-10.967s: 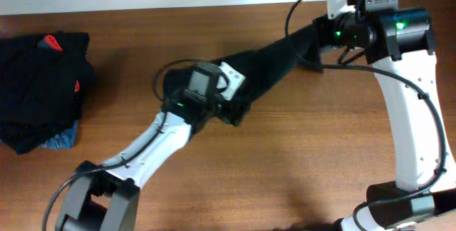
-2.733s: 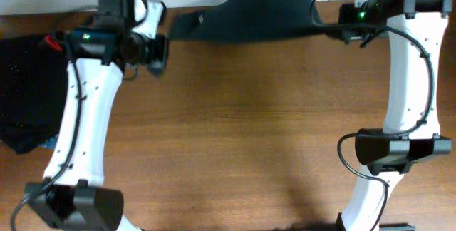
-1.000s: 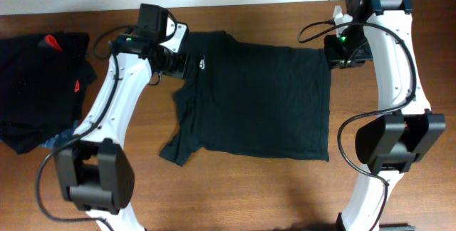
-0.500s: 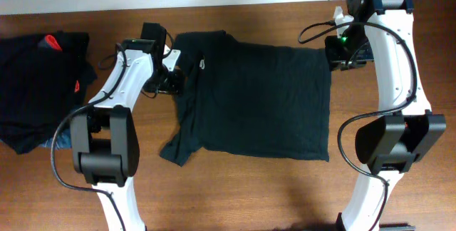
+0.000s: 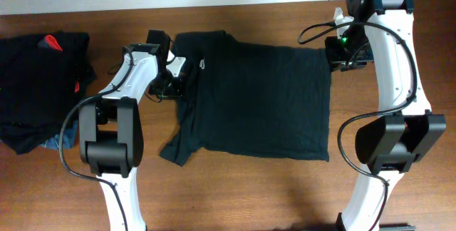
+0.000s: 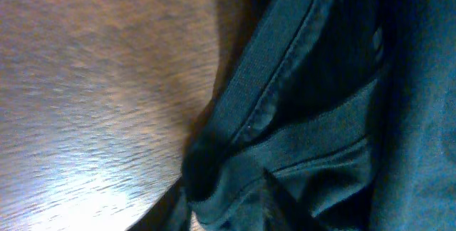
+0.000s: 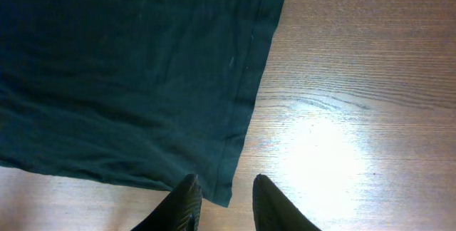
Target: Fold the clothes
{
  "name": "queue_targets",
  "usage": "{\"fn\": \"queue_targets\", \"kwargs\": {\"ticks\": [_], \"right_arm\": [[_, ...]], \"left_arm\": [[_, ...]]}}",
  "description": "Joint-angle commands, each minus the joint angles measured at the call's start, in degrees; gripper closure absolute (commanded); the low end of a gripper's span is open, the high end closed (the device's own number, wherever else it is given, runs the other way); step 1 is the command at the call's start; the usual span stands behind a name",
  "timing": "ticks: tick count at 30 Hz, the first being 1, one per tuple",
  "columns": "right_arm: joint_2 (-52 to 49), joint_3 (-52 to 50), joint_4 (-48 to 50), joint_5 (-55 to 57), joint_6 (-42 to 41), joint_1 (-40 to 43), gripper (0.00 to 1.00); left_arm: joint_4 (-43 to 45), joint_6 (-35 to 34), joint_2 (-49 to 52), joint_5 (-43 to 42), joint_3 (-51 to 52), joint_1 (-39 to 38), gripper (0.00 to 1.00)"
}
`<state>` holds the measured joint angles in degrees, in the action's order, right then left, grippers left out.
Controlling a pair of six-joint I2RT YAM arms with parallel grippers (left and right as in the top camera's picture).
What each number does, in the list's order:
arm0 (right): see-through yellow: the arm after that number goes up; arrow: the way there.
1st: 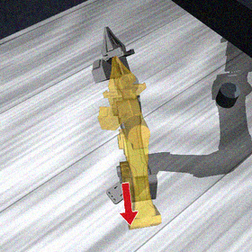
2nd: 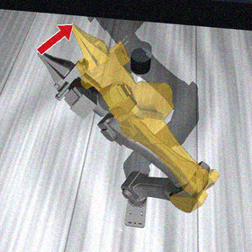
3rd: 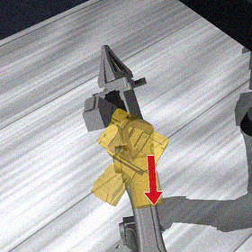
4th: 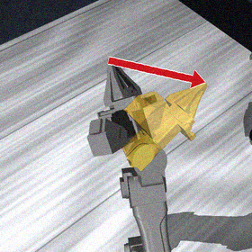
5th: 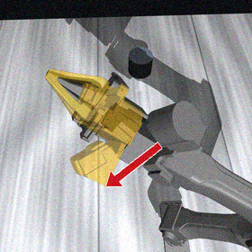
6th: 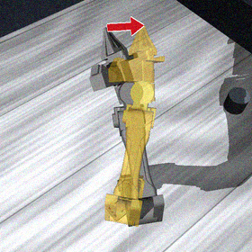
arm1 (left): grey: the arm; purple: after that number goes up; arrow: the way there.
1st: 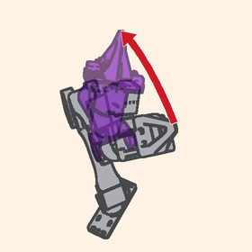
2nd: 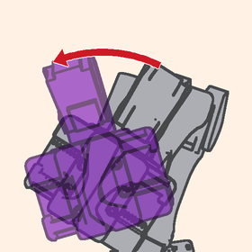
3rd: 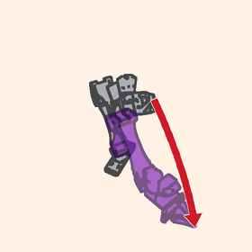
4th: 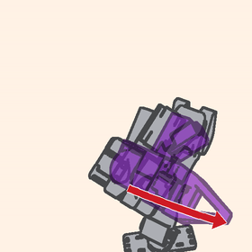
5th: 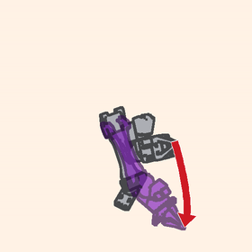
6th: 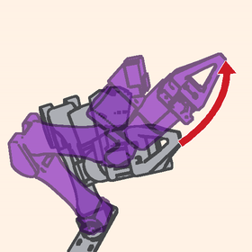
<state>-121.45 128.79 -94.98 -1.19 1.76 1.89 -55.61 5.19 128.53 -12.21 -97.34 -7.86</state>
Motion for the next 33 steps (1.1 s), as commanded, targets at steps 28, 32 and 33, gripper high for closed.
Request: {"fn": "queue_targets", "kwargs": {"ticks": [28,32,33], "right_arm": [[1.5,1.0,0.9,-0.3,0.4,0.4,0.62],[1.2,1.0,3.4,-2.6,0.9,0.4,0.94],[1.0,0.9,4.1,-3.3,1.0,0.4,0.96]], "left_arm": [[-17.0,-12.4,-0.8,11.5,-0.1,12.9,0.62],[-14.8,-11.8,-5.2,8.5,-0.3,12.7,0.63],[-13.7,-11.8,-6.8,8.1,-0.3,12.7,0.63]]}}
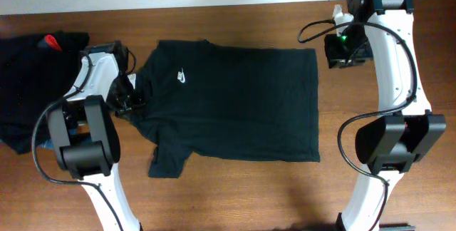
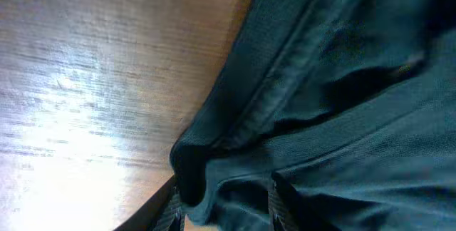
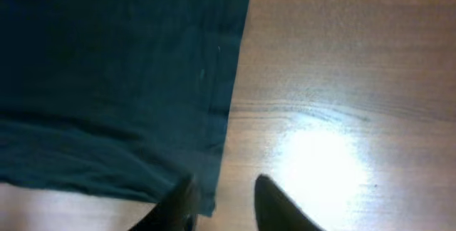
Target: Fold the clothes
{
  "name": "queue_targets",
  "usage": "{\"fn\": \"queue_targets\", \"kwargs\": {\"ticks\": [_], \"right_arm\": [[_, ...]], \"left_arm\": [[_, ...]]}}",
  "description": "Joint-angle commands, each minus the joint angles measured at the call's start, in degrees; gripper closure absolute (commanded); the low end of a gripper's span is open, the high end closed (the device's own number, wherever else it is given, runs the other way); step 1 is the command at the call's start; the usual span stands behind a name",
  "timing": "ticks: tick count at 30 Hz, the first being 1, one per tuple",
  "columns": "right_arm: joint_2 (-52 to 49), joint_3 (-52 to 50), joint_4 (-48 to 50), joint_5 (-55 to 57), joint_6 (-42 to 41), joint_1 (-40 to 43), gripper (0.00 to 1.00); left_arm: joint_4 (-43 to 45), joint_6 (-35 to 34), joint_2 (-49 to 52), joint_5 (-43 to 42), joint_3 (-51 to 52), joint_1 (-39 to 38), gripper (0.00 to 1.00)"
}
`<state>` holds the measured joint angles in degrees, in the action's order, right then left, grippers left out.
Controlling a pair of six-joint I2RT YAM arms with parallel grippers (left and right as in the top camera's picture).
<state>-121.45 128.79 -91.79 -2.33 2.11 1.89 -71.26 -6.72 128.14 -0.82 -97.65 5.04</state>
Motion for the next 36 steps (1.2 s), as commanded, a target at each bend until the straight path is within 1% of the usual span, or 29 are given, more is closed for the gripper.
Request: {"fn": "queue_targets", "kwargs": {"ticks": [1,5,7,10,11,12,14,17,20,21,22,24,25,26,27,29,32,36], "right_arm": [[0.8,0.3,3.1,-2.7,0.7,0.4,0.96],[-0.7,-1.0,7.1,-3.6,1.0,0.4,0.96],[-2.2,-2.1,8.1,-4.3,1.1,0.4,0.96],[-2.8,-4.0,4.5,-5.4,1.1,0.3,0.94],[-2.8,-4.7,2.8,-5.4,1.1,0.3,0.92],[-2.8,-5.2,1.1,-5.4,1.1,0.3,0.86],[-2.8,-6.1,-3.0,-3.8,1.9,0.4,0.71],[-2.6,-6.1,-5.6,-3.0,1.7,0.5,0.66],[-0.9,-6.2,-5.6,-3.5,0.0,0.4,0.63],[0.4,-6.5,-5.6,-3.5,-0.6,0.4,0.6],[3.6,-8.0,-5.6,-3.5,-0.7,0.4,0.51],[8.2,-10.6,-5.6,-3.4,-0.7,0.5,0.43],[10.7,-12.0,-5.6,-3.2,-0.7,0.5,0.37],[13.5,-13.7,-5.6,-3.3,-0.7,0.5,0.22],[17.4,-16.3,-5.6,-3.2,-0.6,0.5,0.03],[21.4,-19.6,-5.6,-3.3,-0.7,0.5,0.01],[25.8,-25.1,-5.6,-3.3,-3.1,0.4,0.01],[31.3,-33.0,0.3,-3.3,-4.0,0.4,0.01]], "left_arm": [[4.2,0.1,-9.1,-3.5,0.0,-0.2,0.63],[9.6,0.1,-13.6,-3.6,0.0,-0.2,0.63],[12.8,0.2,-14.7,-5.1,0.0,-0.7,0.63],[10.1,1.7,-14.6,-7.5,0.1,-1.9,0.62],[8.0,1.9,-14.6,-7.8,0.1,-2.4,0.62],[5.5,2.1,-14.6,-7.8,0.1,-2.9,0.57],[-0.2,2.5,-14.6,-7.8,0.1,-4.0,0.46],[-3.5,4.8,-14.6,-7.7,0.1,-5.4,0.44],[-4.9,4.9,-14.6,-7.5,0.1,-6.3,0.44],[-5.8,4.9,-14.6,-7.5,0.1,-6.4,0.44],[-7.8,4.8,-14.7,-7.2,0.1,-6.5,0.44],[-10.6,4.9,-14.8,-6.8,0.1,-6.5,0.45],[-12.1,4.9,-14.9,-6.8,0.1,-6.5,0.45],[-13.2,4.9,-15.1,-6.8,0.1,-6.5,0.46],[-14.9,4.8,-16.1,-6.2,0.1,-6.8,0.48],[-14.9,4.8,-18.0,-6.2,0.7,-7.1,0.48],[-13.3,2.2,-25.3,-2.3,4.6,-8.2,0.48],[-4.9,1.8,-36.8,-2.4,15.0,-8.7,0.48]]}}
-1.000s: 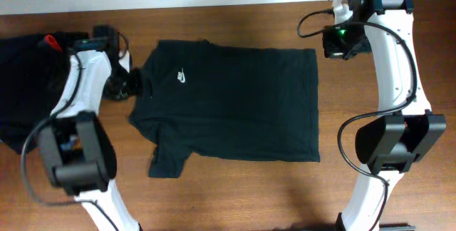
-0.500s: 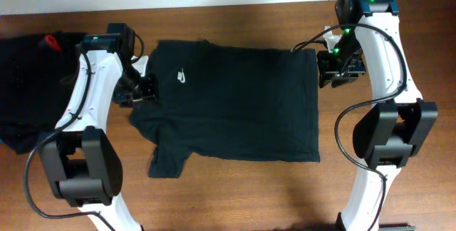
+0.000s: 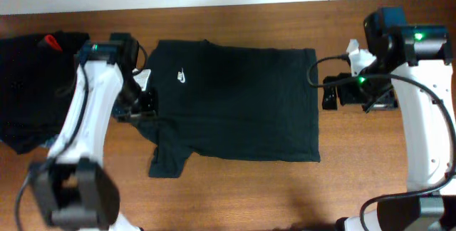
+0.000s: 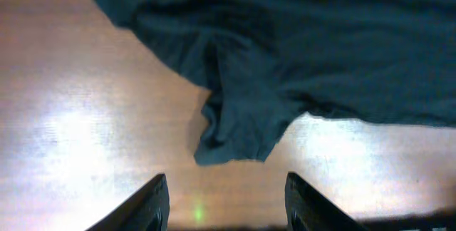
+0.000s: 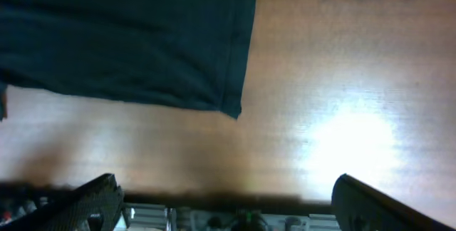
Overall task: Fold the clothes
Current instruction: 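Move both grippers to the shirt's bottom hem corners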
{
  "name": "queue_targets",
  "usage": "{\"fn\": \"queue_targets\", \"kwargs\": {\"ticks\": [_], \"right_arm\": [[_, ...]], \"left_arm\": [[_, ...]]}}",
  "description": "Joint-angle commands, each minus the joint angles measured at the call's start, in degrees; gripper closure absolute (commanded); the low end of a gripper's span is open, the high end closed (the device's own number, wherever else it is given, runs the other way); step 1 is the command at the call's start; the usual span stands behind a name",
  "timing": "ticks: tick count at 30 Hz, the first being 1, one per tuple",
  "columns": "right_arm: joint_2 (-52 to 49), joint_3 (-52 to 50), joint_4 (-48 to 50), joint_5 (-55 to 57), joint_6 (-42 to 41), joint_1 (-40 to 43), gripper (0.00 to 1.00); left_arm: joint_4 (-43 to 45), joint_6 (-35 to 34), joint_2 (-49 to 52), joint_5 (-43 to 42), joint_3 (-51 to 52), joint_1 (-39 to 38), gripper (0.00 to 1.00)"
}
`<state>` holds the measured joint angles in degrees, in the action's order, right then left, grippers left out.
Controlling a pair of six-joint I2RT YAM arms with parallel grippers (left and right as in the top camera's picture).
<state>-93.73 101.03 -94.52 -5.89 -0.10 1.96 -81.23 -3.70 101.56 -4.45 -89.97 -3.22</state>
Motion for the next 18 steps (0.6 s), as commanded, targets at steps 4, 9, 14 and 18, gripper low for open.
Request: {"fn": "queue_targets", "kwargs": {"ticks": [4,9,14,18], "right_arm": [[17.5,-23.6,20.7,0.3,-5.8,0.3,0.01],[23.5,-39.6,30.5,-3.8,-6.4,0.3,0.01],[20.8,-49.8,34.8,-9.4,-6.4,0.3,0.07],[18.6,-54.1,35.9,-9.4,-6.4,0.3,0.11]], "left_arm": [[17.5,-1.5,-21.5,0.0,21.7,-0.5,0.41],[26.1,-1.5,-22.8,-4.0,32.4,-0.5,0.35],[33.9,-2.1,-22.1,-5.9,42.3,-0.4,0.35],[38.1,-2.1,-22.1,-5.9,45.8,-0.4,0.29]]}}
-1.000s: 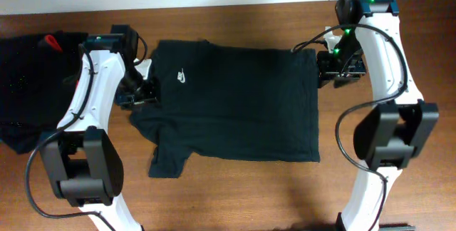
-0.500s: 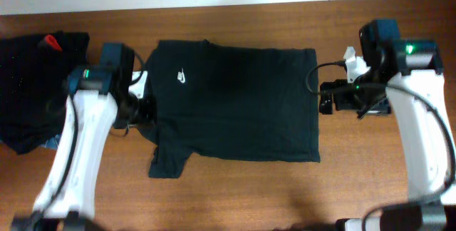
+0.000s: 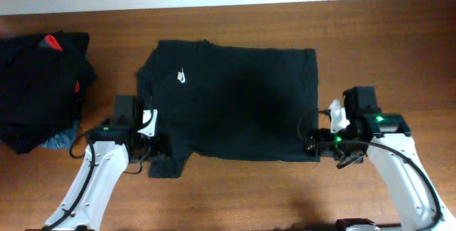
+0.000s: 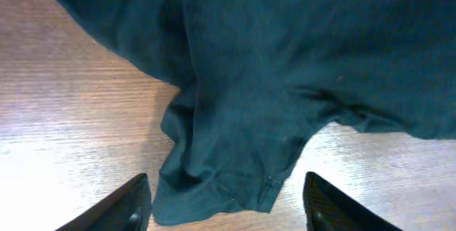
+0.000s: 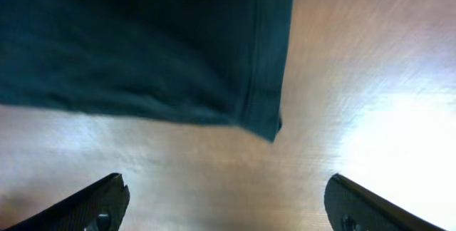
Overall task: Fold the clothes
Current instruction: 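Move both grippers to the shirt's bottom hem corners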
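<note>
A dark T-shirt (image 3: 235, 99) lies spread flat on the wooden table, its small white logo to the left and its hem to the right. Its near left sleeve (image 4: 228, 160) is crumpled. My left gripper (image 3: 158, 147) hovers at that sleeve; in the left wrist view the gripper (image 4: 226, 206) is wide open, its fingers (image 4: 121, 202) on either side of the sleeve end. My right gripper (image 3: 311, 145) sits at the near right hem corner (image 5: 263, 117). Seen from the right wrist, this gripper (image 5: 226, 206) is wide open over bare wood, just short of the corner.
A heap of dark clothes (image 3: 39, 81) with a red patch lies at the far left of the table (image 3: 399, 60). A pale wall strip runs along the table's far edge.
The left gripper has moved from beside the shirt's left side to the near left sleeve. The right gripper has moved from beside the hem's middle to the near right corner. Both remain open.
First the left gripper was shut on cloth at the shirt's left end and the right gripper stood at the far right hem corner. Then the shirt lay further left, still held. Then both grippers were open and clear of it, and now stand at its near corners.
</note>
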{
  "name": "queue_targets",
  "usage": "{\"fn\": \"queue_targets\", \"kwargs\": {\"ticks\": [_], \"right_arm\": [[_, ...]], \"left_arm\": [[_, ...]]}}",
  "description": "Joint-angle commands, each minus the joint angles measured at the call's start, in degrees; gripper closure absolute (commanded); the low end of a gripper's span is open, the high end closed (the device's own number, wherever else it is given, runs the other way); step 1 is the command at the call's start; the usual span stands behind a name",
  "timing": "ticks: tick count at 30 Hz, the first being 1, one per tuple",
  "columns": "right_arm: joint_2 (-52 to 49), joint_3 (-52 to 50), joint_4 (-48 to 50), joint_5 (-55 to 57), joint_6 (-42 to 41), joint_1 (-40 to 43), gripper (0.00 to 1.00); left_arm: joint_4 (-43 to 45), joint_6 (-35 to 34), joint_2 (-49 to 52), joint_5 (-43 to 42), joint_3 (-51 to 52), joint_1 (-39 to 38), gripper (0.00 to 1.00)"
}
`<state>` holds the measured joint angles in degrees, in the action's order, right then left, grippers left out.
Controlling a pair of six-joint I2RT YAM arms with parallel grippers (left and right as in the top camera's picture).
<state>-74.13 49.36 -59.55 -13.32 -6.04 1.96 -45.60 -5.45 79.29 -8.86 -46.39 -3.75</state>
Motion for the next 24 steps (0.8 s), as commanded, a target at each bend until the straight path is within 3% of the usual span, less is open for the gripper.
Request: {"fn": "queue_targets", "kwargs": {"ticks": [1,12,24], "right_arm": [[-1.2,-3.0,1.0,-1.9,-0.5,0.3,0.12],[-1.5,-10.5,8.3,-1.9,-2.0,0.3,0.12],[-1.5,-14.1,13.8,-1.9,-2.0,0.3,0.12]], "left_arm": [[3.2,-0.3,0.2,-1.4,2.6,0.2,0.28],[13.4,-0.3,0.3,-1.2,9.1,0.2,0.25],[17.0,-0.3,3.5,-1.2,10.1,0.2,0.25]]}}
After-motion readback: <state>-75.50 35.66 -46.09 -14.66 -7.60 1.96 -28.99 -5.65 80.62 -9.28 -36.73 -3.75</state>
